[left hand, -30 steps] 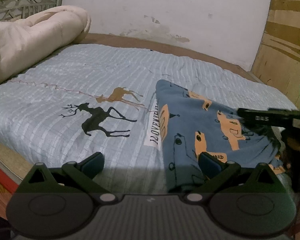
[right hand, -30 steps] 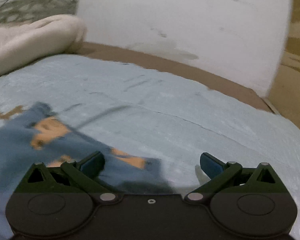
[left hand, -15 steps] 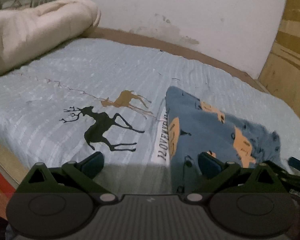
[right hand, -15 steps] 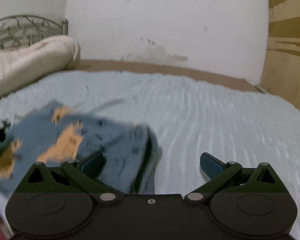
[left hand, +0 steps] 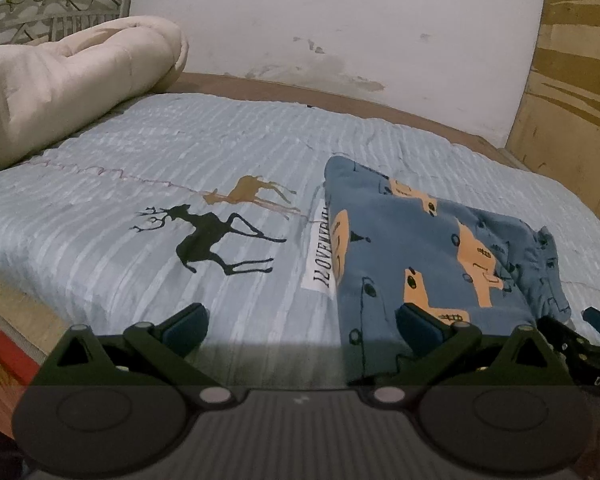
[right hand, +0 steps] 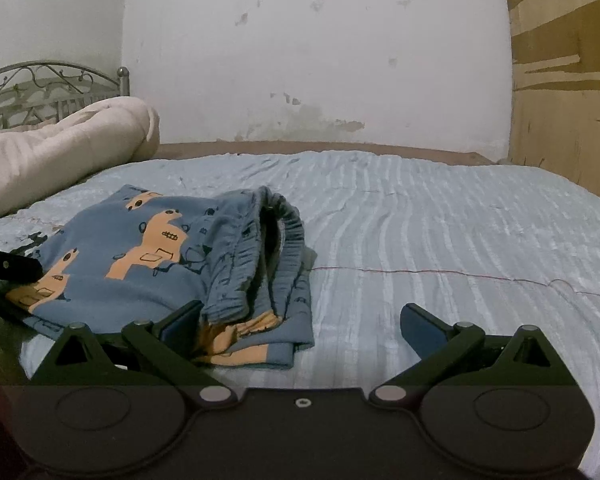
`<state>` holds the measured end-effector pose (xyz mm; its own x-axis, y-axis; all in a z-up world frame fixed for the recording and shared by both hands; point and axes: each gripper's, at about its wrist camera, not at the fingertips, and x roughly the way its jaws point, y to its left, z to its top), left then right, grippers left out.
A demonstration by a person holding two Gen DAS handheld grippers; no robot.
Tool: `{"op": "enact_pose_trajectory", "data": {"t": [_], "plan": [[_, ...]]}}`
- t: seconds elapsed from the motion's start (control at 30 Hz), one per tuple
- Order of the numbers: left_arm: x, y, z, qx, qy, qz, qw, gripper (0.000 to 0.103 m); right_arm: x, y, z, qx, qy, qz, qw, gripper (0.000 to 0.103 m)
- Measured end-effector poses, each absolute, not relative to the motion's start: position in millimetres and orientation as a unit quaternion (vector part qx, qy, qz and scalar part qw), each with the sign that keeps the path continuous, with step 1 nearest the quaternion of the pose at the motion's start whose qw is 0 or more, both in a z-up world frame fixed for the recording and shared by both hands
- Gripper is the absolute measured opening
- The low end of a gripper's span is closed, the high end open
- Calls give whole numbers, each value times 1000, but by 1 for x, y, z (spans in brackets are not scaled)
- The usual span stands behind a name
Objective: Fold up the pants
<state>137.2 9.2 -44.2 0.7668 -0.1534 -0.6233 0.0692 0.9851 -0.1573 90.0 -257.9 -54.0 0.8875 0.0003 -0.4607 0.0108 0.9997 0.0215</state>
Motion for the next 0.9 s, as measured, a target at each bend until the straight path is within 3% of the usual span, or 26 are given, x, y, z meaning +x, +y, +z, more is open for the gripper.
{"op": "enact_pose_trajectory", "data": {"t": [0.5, 0.73, 0.9], "plan": [[128, 13, -39, -77, 333, -66, 938, 102, 83, -261, -61, 19, 213, 0, 977, 102], [135, 13, -27, -122, 302, -105, 940, 102, 73, -282, -43, 53, 157, 24, 986, 102], [156, -3, -30, -104, 311, -101, 939, 102, 114, -293, -22, 45, 172, 51, 983, 102]]}}
